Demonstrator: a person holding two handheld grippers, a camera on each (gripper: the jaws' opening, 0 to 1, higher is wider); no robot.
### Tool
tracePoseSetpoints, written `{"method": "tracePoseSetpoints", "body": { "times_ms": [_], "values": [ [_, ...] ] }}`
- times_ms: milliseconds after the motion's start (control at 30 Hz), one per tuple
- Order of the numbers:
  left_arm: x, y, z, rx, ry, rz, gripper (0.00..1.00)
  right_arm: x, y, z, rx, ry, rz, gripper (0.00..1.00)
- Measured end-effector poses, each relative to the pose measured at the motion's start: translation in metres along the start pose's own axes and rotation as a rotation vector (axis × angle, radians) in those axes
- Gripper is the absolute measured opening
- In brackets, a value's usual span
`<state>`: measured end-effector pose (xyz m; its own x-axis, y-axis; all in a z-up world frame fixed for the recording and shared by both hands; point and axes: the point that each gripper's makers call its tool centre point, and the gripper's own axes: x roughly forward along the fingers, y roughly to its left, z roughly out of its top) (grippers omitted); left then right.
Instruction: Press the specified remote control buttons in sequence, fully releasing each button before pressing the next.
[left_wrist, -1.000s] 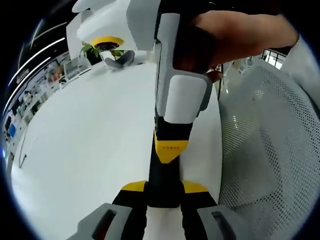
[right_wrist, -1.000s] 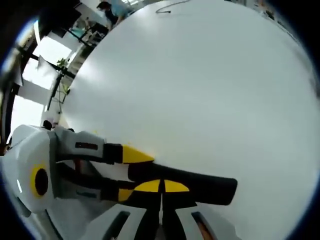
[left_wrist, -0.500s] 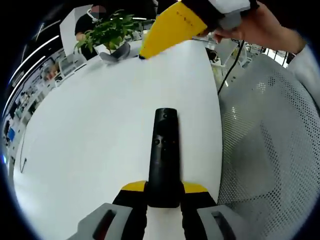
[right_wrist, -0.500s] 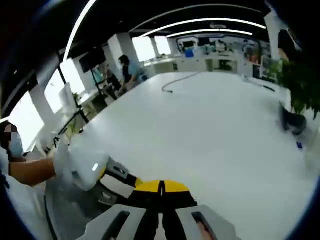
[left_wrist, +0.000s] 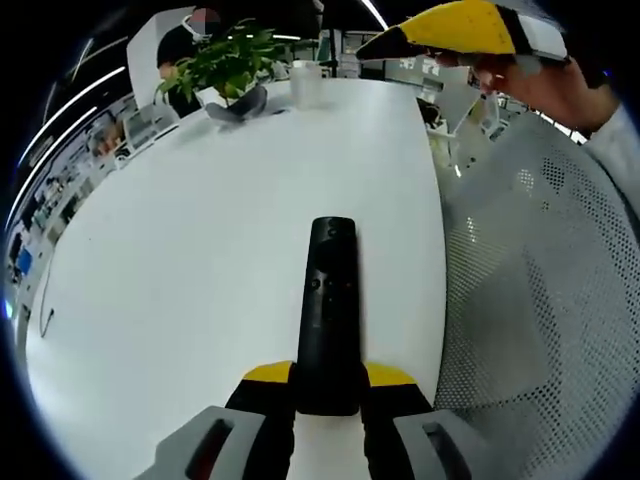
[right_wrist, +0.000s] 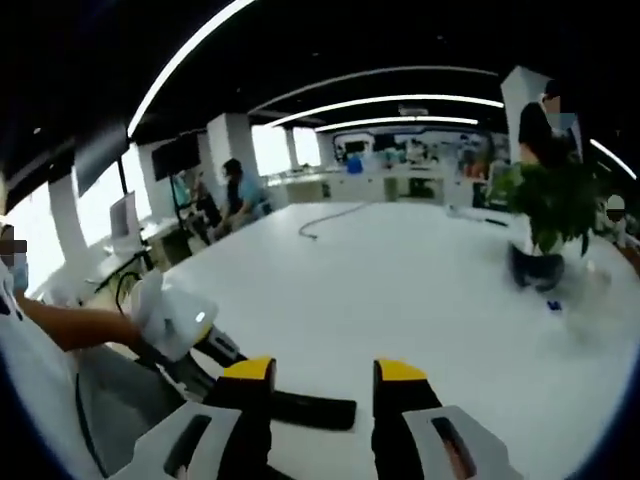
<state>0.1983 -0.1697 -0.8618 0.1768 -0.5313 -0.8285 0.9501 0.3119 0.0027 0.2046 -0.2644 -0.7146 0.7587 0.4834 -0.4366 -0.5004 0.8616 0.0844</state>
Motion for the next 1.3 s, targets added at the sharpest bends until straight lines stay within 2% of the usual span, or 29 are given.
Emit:
{"method": "tracePoseSetpoints", "body": {
  "times_ms": [200, 367, 433, 533, 700, 1000, 1300],
  "values": [
    [0.001, 0.001, 0.0, 0.007, 0.01, -0.008, 0.23, 0.0, -0.011, 0.0, -0.028, -0.049, -0.052, 0.63],
    [0.001, 0.001, 0.0, 0.005, 0.015, -0.012, 0.23, 0.005, -0.017, -0.002, -0.099, -0.053, -0.127, 0.67],
    [0.001, 0.001, 0.0, 0.01, 0.015, -0.015, 0.23, 0.004, -0.015, 0.001, -0.129, -0.074, -0.131, 0.69],
    [0.001, 0.002, 0.0, 0.01, 0.013, -0.022, 0.24, 0.007, -0.017, 0.0, -0.139, -0.062, -0.137, 0.73],
    [0.001, 0.001, 0.0, 0.029, 0.014, -0.033, 0.24, 0.007, -0.023, -0.003, -0.097, -0.044, -0.143, 0.74],
    [0.001, 0.001, -0.001, 0.06, 0.014, -0.05, 0.24, 0.008, -0.03, -0.01, -0.092, -0.012, -0.178, 0.71],
    [0.002, 0.008, 0.0, 0.146, 0.094, -0.103, 0.23, 0.01, -0.035, -0.016, -0.096, 0.017, -0.203, 0.72]
  ]
}}
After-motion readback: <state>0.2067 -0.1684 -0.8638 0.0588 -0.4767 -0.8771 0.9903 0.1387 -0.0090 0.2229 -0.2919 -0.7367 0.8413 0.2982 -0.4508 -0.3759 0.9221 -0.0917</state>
